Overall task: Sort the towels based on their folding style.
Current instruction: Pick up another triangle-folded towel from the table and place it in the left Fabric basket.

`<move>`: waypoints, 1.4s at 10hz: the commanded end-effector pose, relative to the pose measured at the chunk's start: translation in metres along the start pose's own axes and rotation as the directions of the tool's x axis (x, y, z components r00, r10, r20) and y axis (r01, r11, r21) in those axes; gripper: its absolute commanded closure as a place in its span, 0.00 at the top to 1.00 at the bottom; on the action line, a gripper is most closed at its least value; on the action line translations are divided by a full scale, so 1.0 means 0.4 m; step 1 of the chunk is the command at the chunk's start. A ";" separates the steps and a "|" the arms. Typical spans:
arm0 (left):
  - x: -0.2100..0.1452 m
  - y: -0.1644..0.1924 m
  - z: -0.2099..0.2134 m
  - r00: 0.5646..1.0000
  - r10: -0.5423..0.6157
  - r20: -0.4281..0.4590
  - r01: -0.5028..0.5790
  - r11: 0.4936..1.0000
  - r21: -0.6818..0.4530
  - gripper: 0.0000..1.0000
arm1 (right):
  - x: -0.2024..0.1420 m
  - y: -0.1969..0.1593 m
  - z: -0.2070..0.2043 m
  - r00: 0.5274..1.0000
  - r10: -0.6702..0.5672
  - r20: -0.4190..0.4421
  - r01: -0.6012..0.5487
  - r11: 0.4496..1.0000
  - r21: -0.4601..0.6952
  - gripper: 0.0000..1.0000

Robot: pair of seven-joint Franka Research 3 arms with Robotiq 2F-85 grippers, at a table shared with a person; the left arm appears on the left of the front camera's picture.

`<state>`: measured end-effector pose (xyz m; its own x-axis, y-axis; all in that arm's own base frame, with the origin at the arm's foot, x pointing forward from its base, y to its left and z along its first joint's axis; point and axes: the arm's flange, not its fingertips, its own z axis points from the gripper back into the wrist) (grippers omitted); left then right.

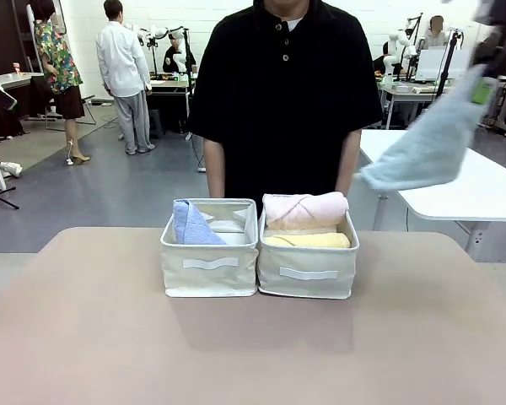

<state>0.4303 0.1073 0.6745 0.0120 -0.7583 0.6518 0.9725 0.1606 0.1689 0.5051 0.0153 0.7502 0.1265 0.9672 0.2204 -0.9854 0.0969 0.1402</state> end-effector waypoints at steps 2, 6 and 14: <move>0.000 -0.003 0.003 1.000 -0.005 0.010 0.005 1.000 -0.001 1.00 | 0.291 0.022 -0.001 1.000 -0.021 -0.013 0.020 0.997 -0.077 0.15; 0.000 -0.003 0.003 1.000 -0.005 0.010 0.005 1.000 -0.001 1.00 | 0.521 -0.069 -0.140 0.997 -0.044 0.064 0.058 0.970 -0.238 0.15; 0.000 -0.003 0.003 1.000 -0.005 0.010 0.005 1.000 -0.001 1.00 | 0.581 -0.186 -0.284 0.991 -0.014 0.130 0.041 0.977 -0.209 0.15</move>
<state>0.4302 0.1073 0.6746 0.0122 -0.7585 0.6516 0.9725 0.1606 0.1687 0.5952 0.2605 0.6777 0.1493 0.9263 0.3460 -0.9841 0.1732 -0.0390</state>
